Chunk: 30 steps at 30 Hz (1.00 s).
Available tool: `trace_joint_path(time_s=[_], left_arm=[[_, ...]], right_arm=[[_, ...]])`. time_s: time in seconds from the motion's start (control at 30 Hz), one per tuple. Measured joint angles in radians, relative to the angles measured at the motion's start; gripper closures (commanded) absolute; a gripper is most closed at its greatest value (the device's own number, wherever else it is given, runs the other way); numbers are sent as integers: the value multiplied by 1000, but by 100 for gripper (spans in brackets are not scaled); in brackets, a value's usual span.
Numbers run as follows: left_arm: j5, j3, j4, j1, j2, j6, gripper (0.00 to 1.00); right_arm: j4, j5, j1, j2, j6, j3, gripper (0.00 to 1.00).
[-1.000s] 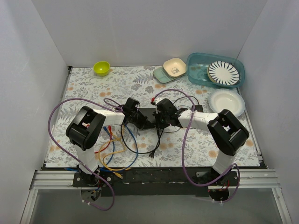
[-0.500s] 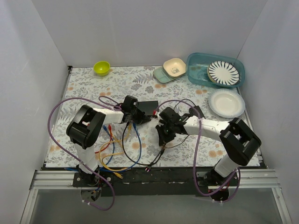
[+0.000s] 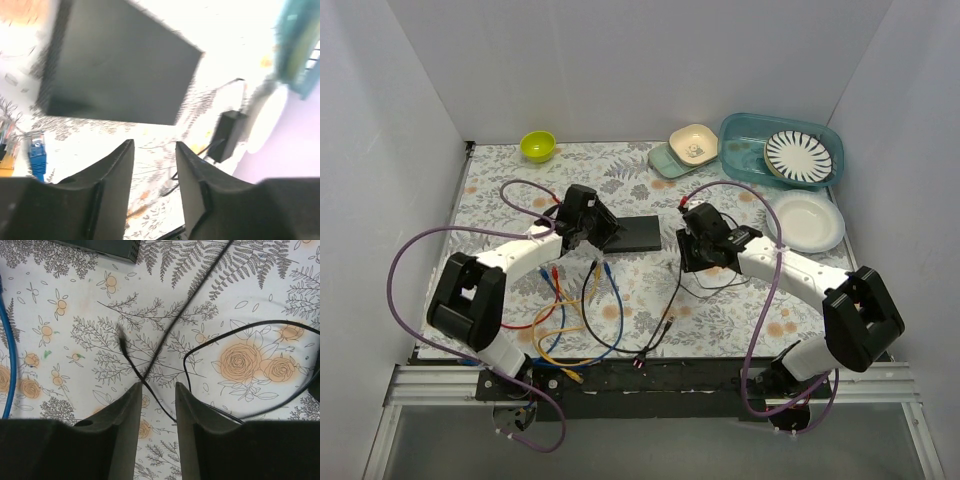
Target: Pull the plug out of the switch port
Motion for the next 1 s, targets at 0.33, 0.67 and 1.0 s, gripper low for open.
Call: trace_joint_path(time_s=[0.33, 0.67, 1.0], left_arm=[[-58, 21, -99, 21, -149, 51, 2], [146, 22, 19, 17, -110, 65, 12], [171, -105, -24, 10, -215, 89, 5]], right_arm=[[10, -6, -117, -21, 105, -6, 30], [29, 132, -249, -137, 209, 37, 19], [-117, 285, -309, 259, 76, 294, 1]])
